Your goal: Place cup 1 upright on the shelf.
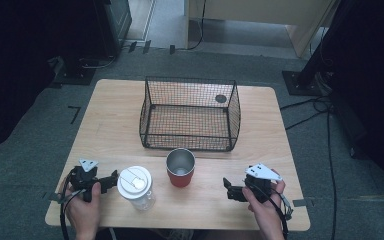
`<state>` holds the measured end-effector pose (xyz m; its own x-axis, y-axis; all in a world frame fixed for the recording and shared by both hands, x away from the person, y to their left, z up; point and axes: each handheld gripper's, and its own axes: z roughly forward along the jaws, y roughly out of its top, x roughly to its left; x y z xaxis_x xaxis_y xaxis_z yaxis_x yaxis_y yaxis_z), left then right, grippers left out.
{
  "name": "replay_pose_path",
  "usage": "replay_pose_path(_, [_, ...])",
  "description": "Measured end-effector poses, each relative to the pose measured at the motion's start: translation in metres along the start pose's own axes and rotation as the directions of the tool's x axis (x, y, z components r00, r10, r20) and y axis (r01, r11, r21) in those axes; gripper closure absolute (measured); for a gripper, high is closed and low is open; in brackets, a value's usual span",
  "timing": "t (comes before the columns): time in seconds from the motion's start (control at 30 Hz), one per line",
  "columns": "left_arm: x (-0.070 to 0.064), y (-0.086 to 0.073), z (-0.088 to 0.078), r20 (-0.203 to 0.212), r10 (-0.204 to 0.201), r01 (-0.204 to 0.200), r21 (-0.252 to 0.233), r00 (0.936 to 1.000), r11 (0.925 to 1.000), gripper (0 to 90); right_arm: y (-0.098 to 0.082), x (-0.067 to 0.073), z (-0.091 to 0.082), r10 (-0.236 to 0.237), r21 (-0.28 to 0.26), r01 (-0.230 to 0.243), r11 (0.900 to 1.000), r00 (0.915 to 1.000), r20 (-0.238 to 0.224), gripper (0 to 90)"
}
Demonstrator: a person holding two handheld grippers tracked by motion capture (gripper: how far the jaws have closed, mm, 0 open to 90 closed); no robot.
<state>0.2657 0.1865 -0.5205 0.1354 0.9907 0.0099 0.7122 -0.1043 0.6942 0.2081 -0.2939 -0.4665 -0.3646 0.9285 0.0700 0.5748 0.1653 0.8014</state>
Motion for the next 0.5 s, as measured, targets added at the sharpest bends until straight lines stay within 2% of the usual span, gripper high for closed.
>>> replay_pose_path(0.33, [0.000,0.000,0.000,0.001,0.000,0.000,0.001,1.0000,1.0000,0.0,0.006,0.018,0.008,-0.022,-0.001,0.022,1.000,0.9989,-0.042,0.0])
replay_pose_path(0.5, [0.000,0.000,0.000,0.000,0.000,0.000,0.000,1.0000,1.0000,0.0,0.006,0.030,0.013,-0.055,0.008,0.056,0.998,0.9957,-0.074,0.0])
